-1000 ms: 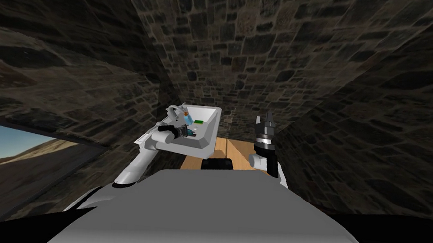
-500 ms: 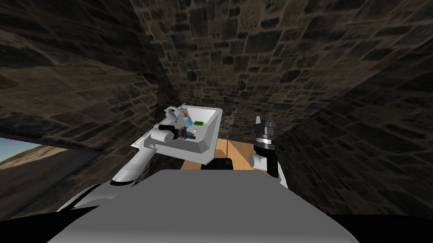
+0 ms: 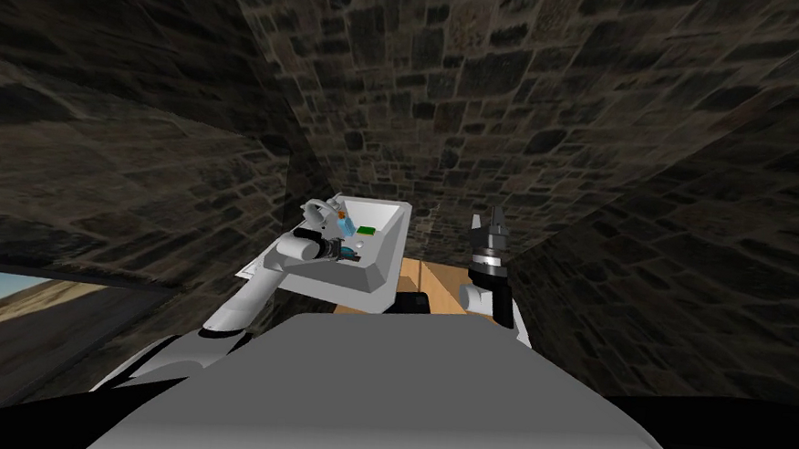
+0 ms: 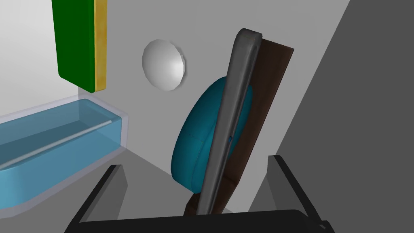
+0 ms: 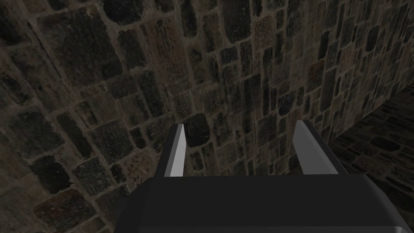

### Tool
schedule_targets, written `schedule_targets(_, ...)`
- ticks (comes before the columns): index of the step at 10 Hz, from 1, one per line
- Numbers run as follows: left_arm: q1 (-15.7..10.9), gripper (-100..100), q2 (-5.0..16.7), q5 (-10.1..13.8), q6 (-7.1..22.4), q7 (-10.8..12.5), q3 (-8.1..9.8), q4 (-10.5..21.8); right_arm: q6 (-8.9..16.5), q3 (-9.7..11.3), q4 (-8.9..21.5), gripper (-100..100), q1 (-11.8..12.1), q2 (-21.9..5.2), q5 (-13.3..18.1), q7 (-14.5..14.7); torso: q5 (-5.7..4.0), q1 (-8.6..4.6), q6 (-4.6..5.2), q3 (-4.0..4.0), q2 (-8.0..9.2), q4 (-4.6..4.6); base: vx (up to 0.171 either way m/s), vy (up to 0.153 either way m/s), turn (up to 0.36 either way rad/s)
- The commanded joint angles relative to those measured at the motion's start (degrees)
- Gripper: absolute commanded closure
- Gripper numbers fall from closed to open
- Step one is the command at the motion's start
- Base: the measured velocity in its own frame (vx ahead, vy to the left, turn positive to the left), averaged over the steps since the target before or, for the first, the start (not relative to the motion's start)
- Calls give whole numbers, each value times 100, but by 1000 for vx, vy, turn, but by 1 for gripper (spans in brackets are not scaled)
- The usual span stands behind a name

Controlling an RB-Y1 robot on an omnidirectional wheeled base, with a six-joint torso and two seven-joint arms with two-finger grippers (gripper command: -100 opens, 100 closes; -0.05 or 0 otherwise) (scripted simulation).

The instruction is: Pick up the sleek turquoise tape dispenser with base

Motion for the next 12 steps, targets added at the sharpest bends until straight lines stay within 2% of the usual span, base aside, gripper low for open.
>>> schedule_targets(1,-28,-100,79,49,250,80,-26,16,0,0,0,0,0,0,0,0,0,0,0,0,0,0,67,-2,26)
schedule_targets(3,-67,-100,162,103,445,135,-48,56,0,0,0,0,0,0,0,0,1,4,0,0,1,0,47,0,15)
schedule_targets(4,-59,-100,126,74,366,118,-50,49,0,0,0,0,0,0,0,0,0,2,0,3,7,1,15,-3,4)
schedule_targets(5,-60,0,131,77,390,125,-50,50,0,0,0,0,-1,0,0,0,0,2,1,8,15,3,0,0,0)
schedule_targets(6,-81,-100,76,38,276,61,-45,244,0,0,0,0,-1,0,0,0,1,2,1,11,20,4,-6,-4,-78)
schedule_targets(10,-128,-100,-49,-53,15,-88,-32,695,0,0,0,0,-1,0,0,0,0,0,1,17,29,6,-15,-5,-72)
schedule_targets(11,-133,-100,-30,-43,86,-45,-40,604,0,0,0,0,-1,0,0,0,0,1,1,17,30,6,-7,-1,-16)
schedule_targets(12,-133,100,-34,-46,70,-52,-40,617,0,0,0,0,-1,0,0,0,0,2,0,16,28,6,0,0,0)
